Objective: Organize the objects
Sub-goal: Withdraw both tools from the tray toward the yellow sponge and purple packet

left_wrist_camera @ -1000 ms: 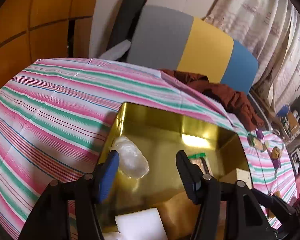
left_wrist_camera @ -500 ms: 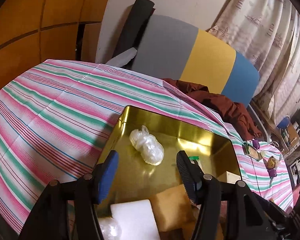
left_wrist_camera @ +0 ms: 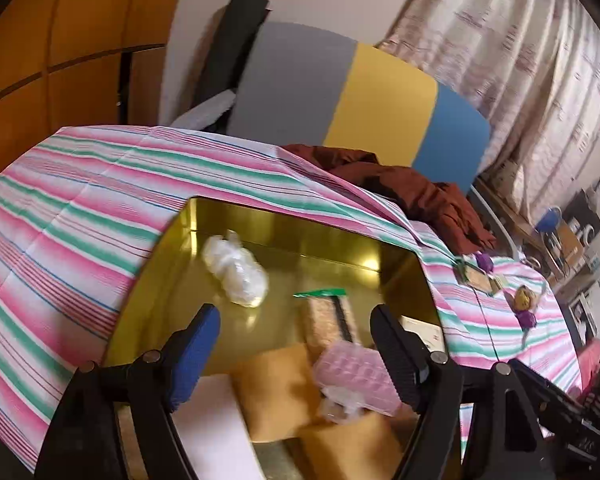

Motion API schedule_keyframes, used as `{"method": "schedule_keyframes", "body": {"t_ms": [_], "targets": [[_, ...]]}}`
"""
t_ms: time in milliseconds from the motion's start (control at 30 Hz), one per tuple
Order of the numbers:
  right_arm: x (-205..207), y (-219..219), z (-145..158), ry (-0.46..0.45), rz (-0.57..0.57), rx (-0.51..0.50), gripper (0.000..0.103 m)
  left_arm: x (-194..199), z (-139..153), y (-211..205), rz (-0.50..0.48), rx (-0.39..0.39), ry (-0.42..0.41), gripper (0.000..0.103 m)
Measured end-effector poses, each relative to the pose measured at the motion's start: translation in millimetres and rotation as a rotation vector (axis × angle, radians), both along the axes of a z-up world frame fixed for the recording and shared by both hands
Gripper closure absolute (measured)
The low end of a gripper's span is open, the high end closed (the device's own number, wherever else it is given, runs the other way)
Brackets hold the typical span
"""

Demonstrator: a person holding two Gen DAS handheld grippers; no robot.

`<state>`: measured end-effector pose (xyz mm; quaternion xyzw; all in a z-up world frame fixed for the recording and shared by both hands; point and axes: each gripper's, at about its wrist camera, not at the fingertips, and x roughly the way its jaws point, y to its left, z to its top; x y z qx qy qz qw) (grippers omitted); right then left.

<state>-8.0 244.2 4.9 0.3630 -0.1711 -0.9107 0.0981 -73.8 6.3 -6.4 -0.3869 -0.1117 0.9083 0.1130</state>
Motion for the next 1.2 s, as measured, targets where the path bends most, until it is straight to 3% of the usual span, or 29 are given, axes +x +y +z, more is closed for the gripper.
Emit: {"method": "schedule_keyframes", "body": {"t_ms": [267,500,733,933,1000,1200], "targets": [[22,50,0,0.004,-0.107,0.004,0.011,9,0,44,-0.111,0.013,-0.031,0.024],[56,122,-4,-0.006,-0.256,-0.002,0.011,30,4,99,-0.270,-0.009,-0.025,0.024],[100,194,-31,-0.100,-0.405,-0.027,0.012,46,3,146,-0.394,-0.029,-0.033,0.024],[105,202,-59,-0.147,-0.319,-0.198,0.038,57,0,176,-0.466,-0.063,-0.044,0.024],[98,194,-60,-0.128,-0.287,-0.224,0.039,61,0,183,-0.479,-0.074,-0.045,0.024],[69,167,-50,-0.067,-0.195,-0.177,0.037,66,-3,201,-0.507,-0.104,-0.056,0.024]]}}
